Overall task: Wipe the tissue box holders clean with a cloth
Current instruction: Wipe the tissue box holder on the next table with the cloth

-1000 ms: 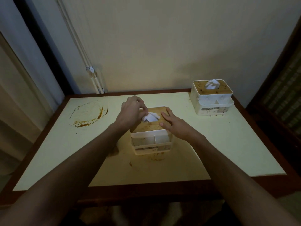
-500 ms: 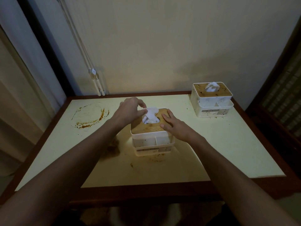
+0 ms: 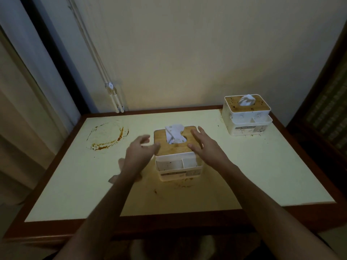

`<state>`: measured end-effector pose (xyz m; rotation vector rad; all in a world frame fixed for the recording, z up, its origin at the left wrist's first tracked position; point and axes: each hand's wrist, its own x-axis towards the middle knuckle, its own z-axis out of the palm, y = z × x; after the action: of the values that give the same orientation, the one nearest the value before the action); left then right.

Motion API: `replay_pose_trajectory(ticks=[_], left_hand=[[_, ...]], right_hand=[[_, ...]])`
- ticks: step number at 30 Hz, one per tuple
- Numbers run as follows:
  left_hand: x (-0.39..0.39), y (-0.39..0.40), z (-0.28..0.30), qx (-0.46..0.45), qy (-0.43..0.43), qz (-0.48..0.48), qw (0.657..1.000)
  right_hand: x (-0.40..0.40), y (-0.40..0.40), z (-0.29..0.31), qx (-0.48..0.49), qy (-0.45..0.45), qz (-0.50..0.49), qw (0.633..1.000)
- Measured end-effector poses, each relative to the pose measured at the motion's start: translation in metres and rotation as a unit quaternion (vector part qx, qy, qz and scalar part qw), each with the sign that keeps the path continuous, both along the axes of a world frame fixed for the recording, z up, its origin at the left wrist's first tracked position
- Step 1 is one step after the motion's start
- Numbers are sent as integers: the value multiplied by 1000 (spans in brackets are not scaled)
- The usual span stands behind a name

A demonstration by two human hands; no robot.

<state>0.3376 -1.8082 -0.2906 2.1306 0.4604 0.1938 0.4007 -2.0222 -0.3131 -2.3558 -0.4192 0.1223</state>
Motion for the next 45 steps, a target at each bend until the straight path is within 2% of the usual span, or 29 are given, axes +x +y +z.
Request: replay_pose_trajectory(ticks=[2,5,10,12,17,24,26,28,30,33,34,37,42,45], left_hand=[[-9,1,-16,10,51,-21,998],[-7,2,-29,1,60,-32,998],[-13,-23,3,21,70,-84,994],[-13,-38,20,1,62,-107,992],[14,-38,5,-55,4,-80,995],[23,-24,-1,-60,31,-44,997],[10,-7,-5,14,25,-14,999],[-7,17,-18,92,-26,2,995],[-26,46,-37,178,-63,-41,981],[-45,82,-64,282,-15,-144,949],[-48,91,-71,295,-2,-167,941],[-56,116,-85,281,-37,-196,939],[-63,164,-66,208,-56,-98,972],[-57,198,-38,166,-158,1,973]], right_hand=[[-4,1,-3,-6,-8,-9,1000],[-8,-1,-7,-24,15,2,1000],[1,-13,-1,-64,27,5,998],[8,-17,3,-78,34,-4,996],[28,-18,5,-107,41,-21,993],[38,-10,9,-141,55,-31,988],[34,-5,7,-147,22,-50,988],[21,6,5,-158,-61,-75,983],[2,26,5,-166,-142,-76,973],[-30,68,5,-146,-206,-12,967],[-39,82,4,-140,-208,19,968],[-57,120,0,-117,-192,75,972],[-49,167,-14,-124,-118,117,978],[-36,195,-21,-120,-71,105,985]])
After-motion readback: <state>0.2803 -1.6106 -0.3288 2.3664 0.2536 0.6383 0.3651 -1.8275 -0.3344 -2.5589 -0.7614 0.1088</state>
